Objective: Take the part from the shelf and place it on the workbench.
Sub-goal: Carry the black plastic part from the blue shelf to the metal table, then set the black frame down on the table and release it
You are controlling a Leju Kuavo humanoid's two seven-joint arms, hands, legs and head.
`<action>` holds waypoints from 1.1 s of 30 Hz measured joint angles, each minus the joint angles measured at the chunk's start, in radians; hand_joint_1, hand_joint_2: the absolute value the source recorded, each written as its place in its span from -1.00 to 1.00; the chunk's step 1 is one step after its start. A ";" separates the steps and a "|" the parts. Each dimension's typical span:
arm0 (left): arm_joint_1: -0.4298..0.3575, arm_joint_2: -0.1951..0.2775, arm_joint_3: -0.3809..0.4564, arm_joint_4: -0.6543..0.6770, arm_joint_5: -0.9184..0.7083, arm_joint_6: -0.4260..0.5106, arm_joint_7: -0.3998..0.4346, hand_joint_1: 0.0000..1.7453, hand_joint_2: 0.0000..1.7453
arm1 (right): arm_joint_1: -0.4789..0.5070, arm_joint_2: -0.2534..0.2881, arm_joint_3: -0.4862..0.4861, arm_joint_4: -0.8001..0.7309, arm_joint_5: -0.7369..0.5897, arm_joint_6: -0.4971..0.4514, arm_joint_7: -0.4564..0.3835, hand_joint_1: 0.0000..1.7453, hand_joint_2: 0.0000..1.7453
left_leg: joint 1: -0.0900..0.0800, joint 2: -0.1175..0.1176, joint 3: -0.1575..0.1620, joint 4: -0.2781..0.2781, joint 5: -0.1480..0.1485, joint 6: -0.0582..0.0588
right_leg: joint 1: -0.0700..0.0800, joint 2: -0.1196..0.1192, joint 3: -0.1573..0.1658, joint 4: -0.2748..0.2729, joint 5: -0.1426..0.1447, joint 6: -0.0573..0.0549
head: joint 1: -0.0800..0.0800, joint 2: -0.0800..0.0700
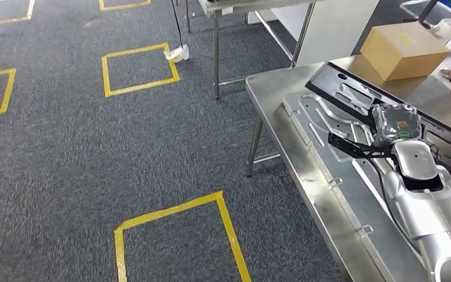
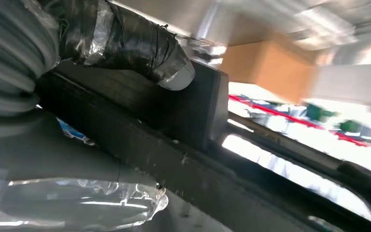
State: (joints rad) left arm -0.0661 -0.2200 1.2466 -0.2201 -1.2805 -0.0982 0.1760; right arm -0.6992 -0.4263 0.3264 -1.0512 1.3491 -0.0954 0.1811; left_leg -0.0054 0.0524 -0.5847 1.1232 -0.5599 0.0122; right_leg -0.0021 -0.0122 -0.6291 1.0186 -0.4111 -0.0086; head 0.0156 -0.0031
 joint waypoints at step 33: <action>-0.005 -0.004 0.022 0.001 0.014 -0.014 -0.016 -1.00 1.00 | -0.066 0.174 -0.020 0.460 -0.015 -0.031 -0.006 -1.00 -1.00 | 0.023 -0.046 -0.097 0.134 -0.029 -0.009 | 0.001 0.015 0.028 -0.017 -0.005 -0.007 | 0.001 0.000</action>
State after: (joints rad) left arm -0.0711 -0.2243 1.2681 -0.2193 -1.2661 -0.1118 0.1604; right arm -0.7648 -0.2522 0.3067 -0.5916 1.3344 -0.1268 0.1751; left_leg 0.0172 0.0059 -0.6818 1.2577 -0.5891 0.0034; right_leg -0.0011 0.0030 -0.6010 1.0015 -0.4159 -0.0154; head 0.0171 -0.0031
